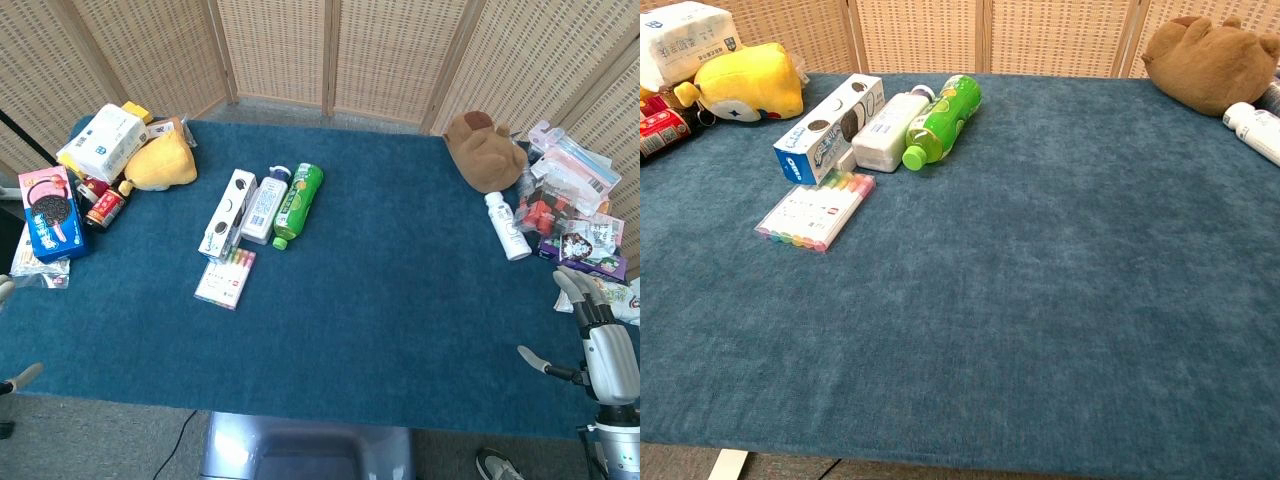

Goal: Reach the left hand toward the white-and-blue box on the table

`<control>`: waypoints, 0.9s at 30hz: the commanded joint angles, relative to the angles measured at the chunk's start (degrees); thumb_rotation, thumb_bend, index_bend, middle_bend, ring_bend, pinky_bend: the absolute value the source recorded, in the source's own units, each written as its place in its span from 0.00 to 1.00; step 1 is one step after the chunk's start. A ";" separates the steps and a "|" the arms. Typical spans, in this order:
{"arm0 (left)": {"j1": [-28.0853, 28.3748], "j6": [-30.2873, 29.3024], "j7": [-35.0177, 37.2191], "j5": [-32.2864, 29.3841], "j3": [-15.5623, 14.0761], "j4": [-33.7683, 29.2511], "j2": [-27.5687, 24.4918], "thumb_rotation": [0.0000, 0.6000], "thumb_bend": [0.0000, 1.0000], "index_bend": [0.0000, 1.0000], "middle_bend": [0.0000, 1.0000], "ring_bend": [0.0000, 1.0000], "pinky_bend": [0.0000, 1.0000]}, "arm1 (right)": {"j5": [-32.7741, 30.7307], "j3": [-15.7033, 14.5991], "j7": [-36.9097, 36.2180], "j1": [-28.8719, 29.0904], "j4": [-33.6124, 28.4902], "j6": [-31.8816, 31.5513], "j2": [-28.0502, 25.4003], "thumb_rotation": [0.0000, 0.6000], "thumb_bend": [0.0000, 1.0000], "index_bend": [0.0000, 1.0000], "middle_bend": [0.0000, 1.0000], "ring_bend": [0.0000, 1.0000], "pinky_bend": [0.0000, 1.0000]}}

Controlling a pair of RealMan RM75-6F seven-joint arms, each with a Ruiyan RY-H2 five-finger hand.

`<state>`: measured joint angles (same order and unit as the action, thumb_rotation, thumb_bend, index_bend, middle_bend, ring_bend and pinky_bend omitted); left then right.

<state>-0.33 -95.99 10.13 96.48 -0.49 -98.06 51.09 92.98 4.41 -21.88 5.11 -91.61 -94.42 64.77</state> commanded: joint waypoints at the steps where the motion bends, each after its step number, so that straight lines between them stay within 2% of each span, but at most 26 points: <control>1: -0.02 0.05 -0.07 -0.09 -0.01 0.09 0.04 1.00 0.00 0.00 0.00 0.00 0.00 | 0.01 -0.05 0.10 -0.01 -0.09 0.17 -0.03 1.00 0.06 0.00 0.00 0.00 0.00; 6: 0.70 1.00 -0.13 -0.38 0.34 1.15 0.62 1.00 0.00 0.00 0.00 0.00 0.00 | 0.07 0.07 0.12 -0.04 -0.35 0.17 -0.15 1.00 0.06 0.00 0.00 0.00 0.00; 9: 2.63 1.65 -0.67 0.32 1.74 4.62 2.71 1.00 0.00 0.00 0.00 0.00 0.00 | -0.06 0.21 -0.03 -0.18 -0.63 -0.02 -0.27 1.00 0.07 0.00 0.00 0.00 0.00; 18: 18.27 9.48 -4.27 8.00 7.10 28.85 12.73 1.00 0.00 0.00 0.00 0.00 0.00 | -0.52 0.57 0.06 -0.20 -1.13 0.25 -0.49 1.00 0.06 0.00 0.00 0.00 0.00; 23: 27.62 17.36 -5.65 11.57 6.51 37.97 17.25 1.00 0.00 0.00 0.00 0.00 0.00 | -1.34 0.92 0.08 0.11 -1.07 1.14 -0.42 1.00 0.06 0.00 0.00 0.00 0.00; 27: 34.07 20.70 -5.33 14.67 5.25 45.58 22.10 1.00 0.00 0.00 0.00 0.00 0.00 | -1.85 1.25 0.43 0.49 -0.68 1.88 -0.15 1.00 0.07 0.00 0.00 0.00 0.00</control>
<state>29.02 -78.66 5.25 108.09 5.35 -57.70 69.07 91.18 5.60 -21.52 5.53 -92.38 -92.61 64.57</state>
